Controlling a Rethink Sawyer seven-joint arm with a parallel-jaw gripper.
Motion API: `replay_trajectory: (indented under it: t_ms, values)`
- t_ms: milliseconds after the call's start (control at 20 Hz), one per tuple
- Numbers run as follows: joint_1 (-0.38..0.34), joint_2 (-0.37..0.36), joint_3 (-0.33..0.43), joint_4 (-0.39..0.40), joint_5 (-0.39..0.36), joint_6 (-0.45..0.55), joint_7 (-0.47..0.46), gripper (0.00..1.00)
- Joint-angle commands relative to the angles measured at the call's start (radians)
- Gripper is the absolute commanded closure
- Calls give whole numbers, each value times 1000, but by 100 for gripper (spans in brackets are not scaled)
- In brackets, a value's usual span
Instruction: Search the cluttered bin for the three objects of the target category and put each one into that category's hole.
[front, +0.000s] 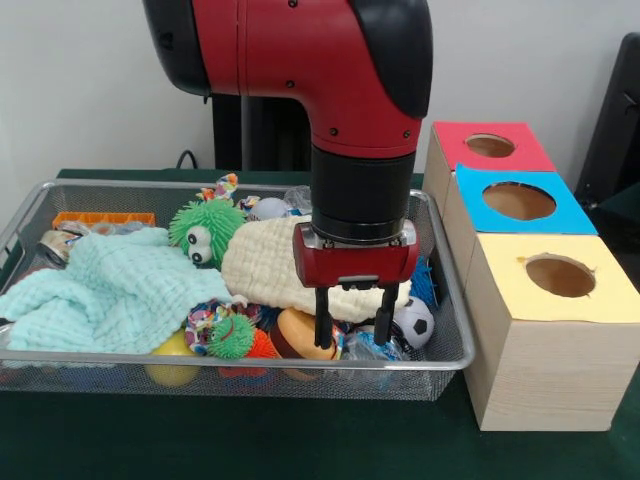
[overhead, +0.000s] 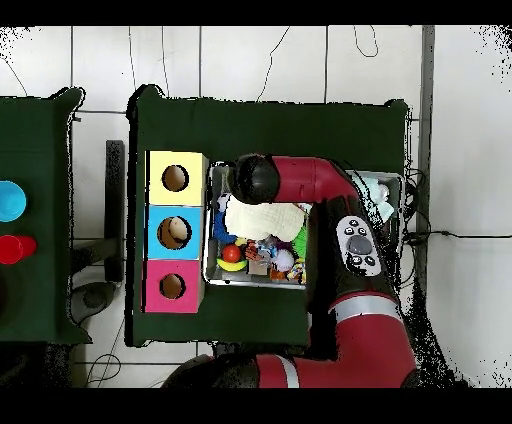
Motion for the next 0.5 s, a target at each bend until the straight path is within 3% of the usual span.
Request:
replay_trajectory:
  t_ms: [50,250,500]
  values:
    - [-1,25,35,85,12,84,67,0]
    - [-5,27,34,101,16,94,69,0]
    - [-18,33,60,129,17,29,73,0]
